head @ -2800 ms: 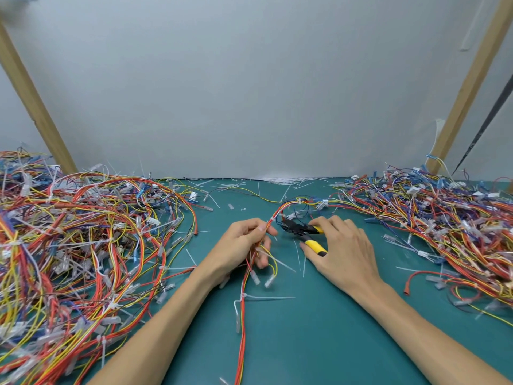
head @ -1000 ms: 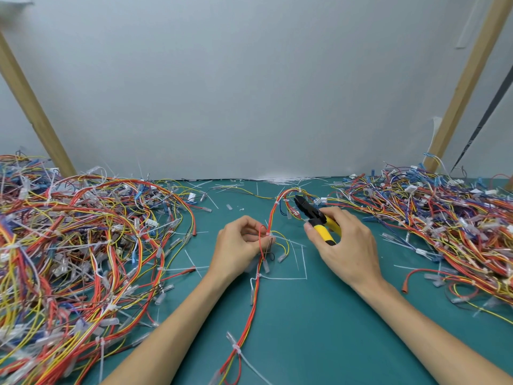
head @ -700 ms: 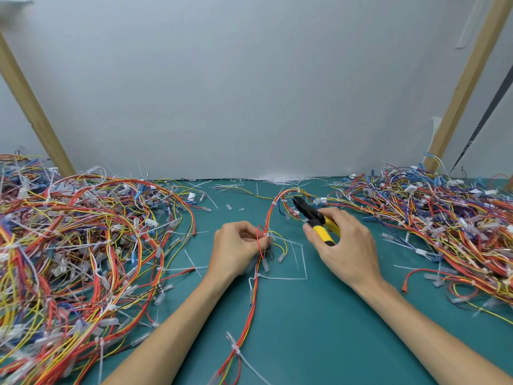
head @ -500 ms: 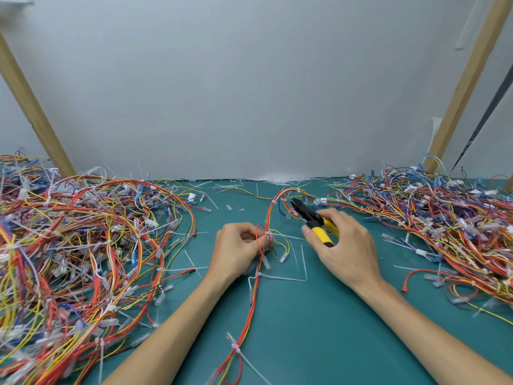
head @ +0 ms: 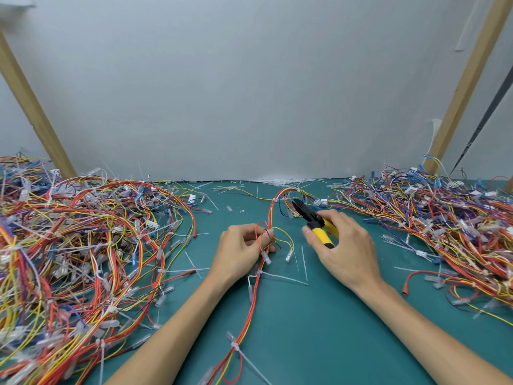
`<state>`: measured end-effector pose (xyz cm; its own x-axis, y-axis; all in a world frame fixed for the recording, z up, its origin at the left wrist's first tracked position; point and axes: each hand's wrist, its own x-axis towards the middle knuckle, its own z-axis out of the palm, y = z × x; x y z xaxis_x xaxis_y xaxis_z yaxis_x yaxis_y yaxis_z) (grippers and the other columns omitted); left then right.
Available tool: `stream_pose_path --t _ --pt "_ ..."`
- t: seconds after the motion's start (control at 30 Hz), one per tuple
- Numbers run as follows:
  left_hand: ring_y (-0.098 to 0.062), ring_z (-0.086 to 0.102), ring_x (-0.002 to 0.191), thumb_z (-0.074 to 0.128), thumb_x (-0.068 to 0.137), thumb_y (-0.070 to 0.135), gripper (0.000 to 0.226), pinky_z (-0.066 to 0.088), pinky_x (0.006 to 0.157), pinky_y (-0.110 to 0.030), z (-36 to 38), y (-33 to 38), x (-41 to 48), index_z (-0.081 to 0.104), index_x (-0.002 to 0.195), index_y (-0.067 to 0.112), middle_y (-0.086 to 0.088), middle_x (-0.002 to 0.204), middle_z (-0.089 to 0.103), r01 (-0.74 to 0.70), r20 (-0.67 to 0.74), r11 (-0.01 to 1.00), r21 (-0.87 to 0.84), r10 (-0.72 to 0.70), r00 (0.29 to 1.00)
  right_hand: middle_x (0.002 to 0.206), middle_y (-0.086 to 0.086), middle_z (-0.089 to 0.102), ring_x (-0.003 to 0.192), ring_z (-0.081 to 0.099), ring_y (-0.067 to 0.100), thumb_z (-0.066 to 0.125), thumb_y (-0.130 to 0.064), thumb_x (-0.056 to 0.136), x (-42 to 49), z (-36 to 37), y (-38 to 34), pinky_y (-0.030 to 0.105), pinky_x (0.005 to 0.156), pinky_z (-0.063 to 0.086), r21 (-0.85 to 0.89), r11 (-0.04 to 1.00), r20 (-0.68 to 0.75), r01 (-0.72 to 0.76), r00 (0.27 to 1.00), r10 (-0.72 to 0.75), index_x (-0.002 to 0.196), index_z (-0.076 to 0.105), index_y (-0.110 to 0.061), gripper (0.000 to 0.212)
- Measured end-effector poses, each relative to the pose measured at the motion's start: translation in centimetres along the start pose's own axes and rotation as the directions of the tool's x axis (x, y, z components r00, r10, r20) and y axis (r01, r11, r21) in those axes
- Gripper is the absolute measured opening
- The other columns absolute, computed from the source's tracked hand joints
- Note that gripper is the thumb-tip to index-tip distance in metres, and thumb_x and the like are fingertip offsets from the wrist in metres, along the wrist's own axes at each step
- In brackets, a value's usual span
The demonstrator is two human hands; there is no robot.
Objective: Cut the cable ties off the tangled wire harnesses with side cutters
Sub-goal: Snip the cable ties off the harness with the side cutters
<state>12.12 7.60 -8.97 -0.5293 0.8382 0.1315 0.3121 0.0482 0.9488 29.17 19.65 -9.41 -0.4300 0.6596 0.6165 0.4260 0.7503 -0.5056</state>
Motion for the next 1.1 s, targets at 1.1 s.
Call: stream_pose_path --t 1.1 --pt "-0.010 0.065 0.076 0.073 0.081 -0.003 0.063 0.053 0.078 -0.021 -0.9 -0.2 0.3 0.043 0.130 0.021 -0.005 0.110 0.064 -0.151 0.198 0.988 -0.005 0.149 0.969 0.092 -0.018 0.060 0.088 0.055 0.011 0.060 -0.057 0.082 0.0 -0.1 -0.1 0.025 0.067 0.037 -0.053 0.999 0.043 0.005 0.999 -0.003 0.104 0.058 -0.037 0.030"
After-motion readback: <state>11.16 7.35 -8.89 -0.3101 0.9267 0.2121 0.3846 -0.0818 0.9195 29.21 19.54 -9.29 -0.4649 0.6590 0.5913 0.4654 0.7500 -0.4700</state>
